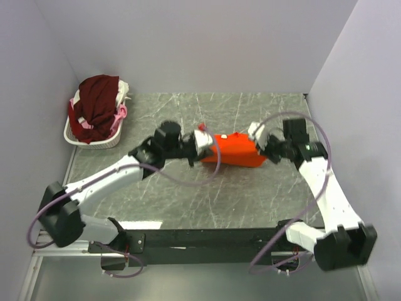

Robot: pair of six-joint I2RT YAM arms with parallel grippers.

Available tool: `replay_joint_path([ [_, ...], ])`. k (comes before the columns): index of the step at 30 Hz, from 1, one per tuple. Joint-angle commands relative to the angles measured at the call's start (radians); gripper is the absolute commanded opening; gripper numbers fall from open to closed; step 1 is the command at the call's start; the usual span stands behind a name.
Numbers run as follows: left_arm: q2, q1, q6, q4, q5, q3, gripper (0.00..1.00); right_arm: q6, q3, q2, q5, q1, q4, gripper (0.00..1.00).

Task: Fold and stack the t-shirts
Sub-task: Fold the tshirt

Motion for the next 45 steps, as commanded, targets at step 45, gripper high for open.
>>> replay_joint_path([
  [45,0.493,0.21,-0.112,0.049,-0.098,0.145,0.01,0.092,0.553,0.77,0.078,-0.011,-0.06,0.04],
])
